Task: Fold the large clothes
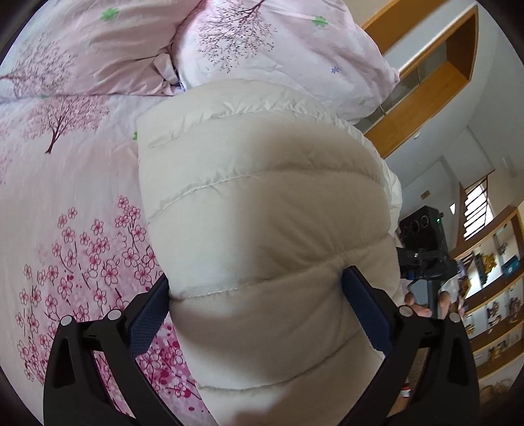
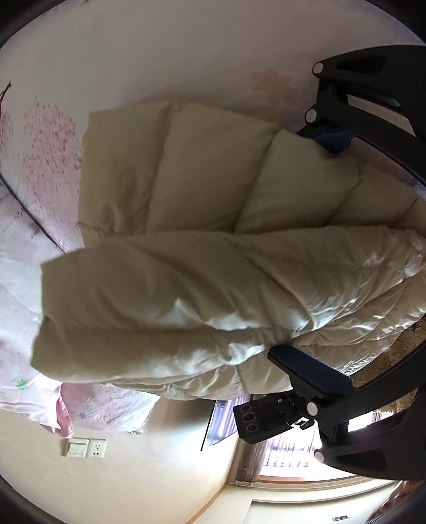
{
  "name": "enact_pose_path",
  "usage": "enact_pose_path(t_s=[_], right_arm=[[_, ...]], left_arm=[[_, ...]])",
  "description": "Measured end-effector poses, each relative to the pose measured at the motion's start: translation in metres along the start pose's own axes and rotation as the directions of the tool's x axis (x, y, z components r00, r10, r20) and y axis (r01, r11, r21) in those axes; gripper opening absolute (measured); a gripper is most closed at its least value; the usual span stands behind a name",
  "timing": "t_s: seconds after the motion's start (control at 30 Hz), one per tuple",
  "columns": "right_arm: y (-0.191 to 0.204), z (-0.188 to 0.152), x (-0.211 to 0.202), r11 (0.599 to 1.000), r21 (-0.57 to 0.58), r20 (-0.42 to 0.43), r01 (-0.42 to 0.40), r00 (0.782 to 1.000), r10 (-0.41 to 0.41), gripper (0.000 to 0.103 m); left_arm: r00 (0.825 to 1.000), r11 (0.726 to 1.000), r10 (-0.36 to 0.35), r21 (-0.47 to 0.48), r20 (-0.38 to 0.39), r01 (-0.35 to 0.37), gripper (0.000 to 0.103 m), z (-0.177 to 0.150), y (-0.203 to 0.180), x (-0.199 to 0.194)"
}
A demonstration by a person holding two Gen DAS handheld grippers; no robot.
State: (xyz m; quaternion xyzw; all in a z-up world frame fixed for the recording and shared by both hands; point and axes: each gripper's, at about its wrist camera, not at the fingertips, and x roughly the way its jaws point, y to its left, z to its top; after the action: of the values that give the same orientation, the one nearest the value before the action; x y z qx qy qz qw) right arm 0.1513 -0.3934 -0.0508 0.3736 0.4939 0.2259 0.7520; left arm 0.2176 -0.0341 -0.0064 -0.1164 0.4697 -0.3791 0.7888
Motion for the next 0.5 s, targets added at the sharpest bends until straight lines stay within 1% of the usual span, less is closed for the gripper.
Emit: enact_pose_path(t_s=[0.23, 0.3, 0.37, 0.5], right_arm=[[0.013, 0.003, 0.018, 0.999, -0.051, -0.013, 0.009, 1.0, -0.01, 0.1], [0.015, 0.002, 0.021, 0.999, -0.047, -0.015, 0.003, 1.0, -0.004, 0.09], [0.013, 0.002, 0.023, 0.999, -0.028, -0.023, -0.022, 0.999, 0.021, 0.081], [0.012, 0.003, 0.023, 0.999, -0.011, -0.026, -0.043, 0.999, 0.043, 0.073]], left_arm=[[0.999, 0.998, 0.047, 0.043, -0.007, -0.047, 0.102, 0.0, -0.007, 0.007], [0.998, 0.997, 0.054, 0.048, -0.011, -0.053, 0.102, 0.001, -0.008, 0.009], [0.998, 0.997, 0.054, 0.05, -0.016, -0.053, 0.102, 0.002, -0.007, 0.01], [0.998, 0.997, 0.051, 0.053, -0.023, -0.05, 0.102, 0.003, -0.006, 0.012]])
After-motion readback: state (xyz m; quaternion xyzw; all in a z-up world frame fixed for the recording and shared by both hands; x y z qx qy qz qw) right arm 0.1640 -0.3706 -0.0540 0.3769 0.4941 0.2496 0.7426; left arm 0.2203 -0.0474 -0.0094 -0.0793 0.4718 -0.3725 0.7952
